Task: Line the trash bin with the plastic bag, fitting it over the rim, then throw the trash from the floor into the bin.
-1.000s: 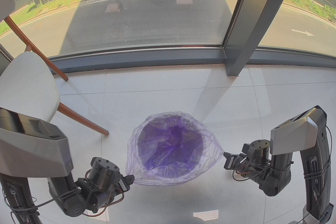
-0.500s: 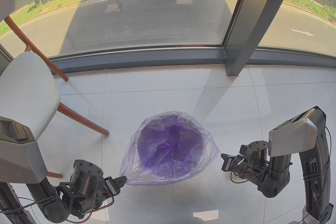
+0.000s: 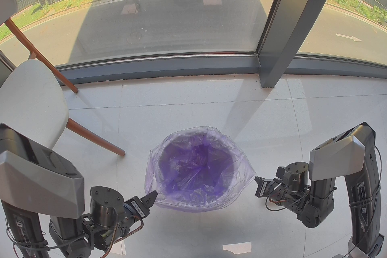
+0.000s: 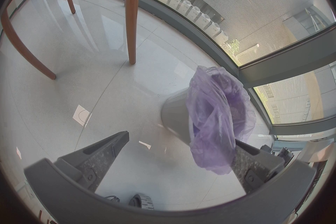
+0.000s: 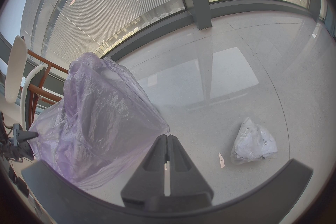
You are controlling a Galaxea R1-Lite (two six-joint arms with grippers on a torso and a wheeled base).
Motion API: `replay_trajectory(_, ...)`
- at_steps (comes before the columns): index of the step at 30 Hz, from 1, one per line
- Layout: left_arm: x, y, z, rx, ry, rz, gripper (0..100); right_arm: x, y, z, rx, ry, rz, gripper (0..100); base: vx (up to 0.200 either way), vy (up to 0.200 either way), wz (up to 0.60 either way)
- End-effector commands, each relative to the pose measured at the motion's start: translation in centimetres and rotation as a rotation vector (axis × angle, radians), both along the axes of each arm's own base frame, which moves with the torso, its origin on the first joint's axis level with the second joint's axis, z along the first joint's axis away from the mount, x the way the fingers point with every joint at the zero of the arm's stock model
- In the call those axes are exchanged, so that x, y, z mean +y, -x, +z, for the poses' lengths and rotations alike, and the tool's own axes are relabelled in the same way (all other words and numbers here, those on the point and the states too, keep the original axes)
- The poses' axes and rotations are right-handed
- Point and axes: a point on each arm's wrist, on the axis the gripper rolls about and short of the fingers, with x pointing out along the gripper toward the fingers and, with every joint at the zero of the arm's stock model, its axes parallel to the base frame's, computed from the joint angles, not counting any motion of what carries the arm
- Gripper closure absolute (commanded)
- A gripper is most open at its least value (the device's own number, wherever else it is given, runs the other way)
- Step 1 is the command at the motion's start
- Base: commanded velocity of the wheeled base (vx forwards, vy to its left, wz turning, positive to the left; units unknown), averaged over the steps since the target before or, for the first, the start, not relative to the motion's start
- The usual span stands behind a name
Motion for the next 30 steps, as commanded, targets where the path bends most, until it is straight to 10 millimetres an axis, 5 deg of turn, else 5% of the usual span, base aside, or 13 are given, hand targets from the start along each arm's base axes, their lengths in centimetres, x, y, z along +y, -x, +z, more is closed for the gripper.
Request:
replay_trajectory(1, 1.2, 1.6, -3.3, 0.138, -0.093, 0.005, 0, 0.0, 0.0, 0.0, -0.002, -0.002, -0.002, 100, 0.0, 0.0, 0.0)
replay_trajectory(30, 0.3, 0.7, 0.7, 0.06, 0.298, 0.074, 0, 0.0, 0.0, 0.0, -0.002, -0.001, -0.004, 100, 0.0, 0.0, 0.0)
